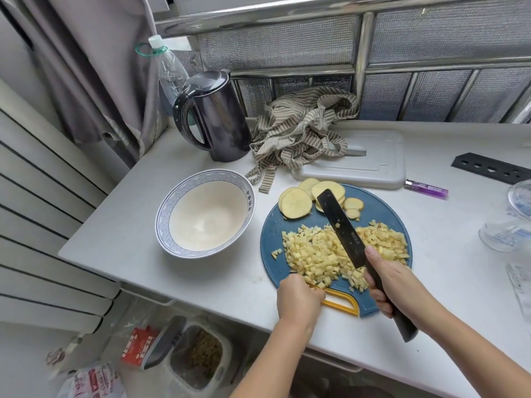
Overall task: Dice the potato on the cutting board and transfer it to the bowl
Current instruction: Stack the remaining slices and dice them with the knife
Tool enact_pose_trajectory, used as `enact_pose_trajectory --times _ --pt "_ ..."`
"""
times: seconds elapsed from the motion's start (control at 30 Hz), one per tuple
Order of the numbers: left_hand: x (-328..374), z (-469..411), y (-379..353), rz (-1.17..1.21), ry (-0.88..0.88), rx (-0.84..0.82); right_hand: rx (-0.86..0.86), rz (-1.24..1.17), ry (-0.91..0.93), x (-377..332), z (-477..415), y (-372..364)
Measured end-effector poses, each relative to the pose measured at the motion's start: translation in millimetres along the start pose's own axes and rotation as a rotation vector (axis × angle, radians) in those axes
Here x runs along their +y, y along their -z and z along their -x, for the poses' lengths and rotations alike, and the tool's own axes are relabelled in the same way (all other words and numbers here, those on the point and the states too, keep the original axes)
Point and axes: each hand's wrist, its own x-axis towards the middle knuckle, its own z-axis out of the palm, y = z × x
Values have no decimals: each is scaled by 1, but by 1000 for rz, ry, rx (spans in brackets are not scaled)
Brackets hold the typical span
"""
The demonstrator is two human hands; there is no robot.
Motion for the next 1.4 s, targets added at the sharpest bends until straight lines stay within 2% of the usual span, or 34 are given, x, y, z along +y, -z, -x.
enact_pose_trajectory --times 0.37,0.6,0.73,0.87,1.07,1.17,1.23,1.3,1.4 --pt "-2 5 9 149 14 -71 -3 41 -16 -4 0 10" --pt "41 -15 35 224 -181 -14 16 28 -22 -5 0 19" --pt "61 -30 31 -78 -368 83 -1 -5 -72 -10 4 25" --pt "77 -29 14 1 -581 89 -150 -207 -215 -23 12 29" --pt "87 -56 -1 30 -651 172 -211 -319 -224 -37 14 30" --pt "82 -69 -3 160 -578 200 -188 -313 -240 -40 17 33" --pt "76 -77 0 199 -553 226 -143 -266 -223 -39 17 38" --pt "73 -81 5 174 -566 215 -70 -117 -149 -40 17 43" --pt "73 -82 19 145 -588 201 95 435 92 -40 16 53"
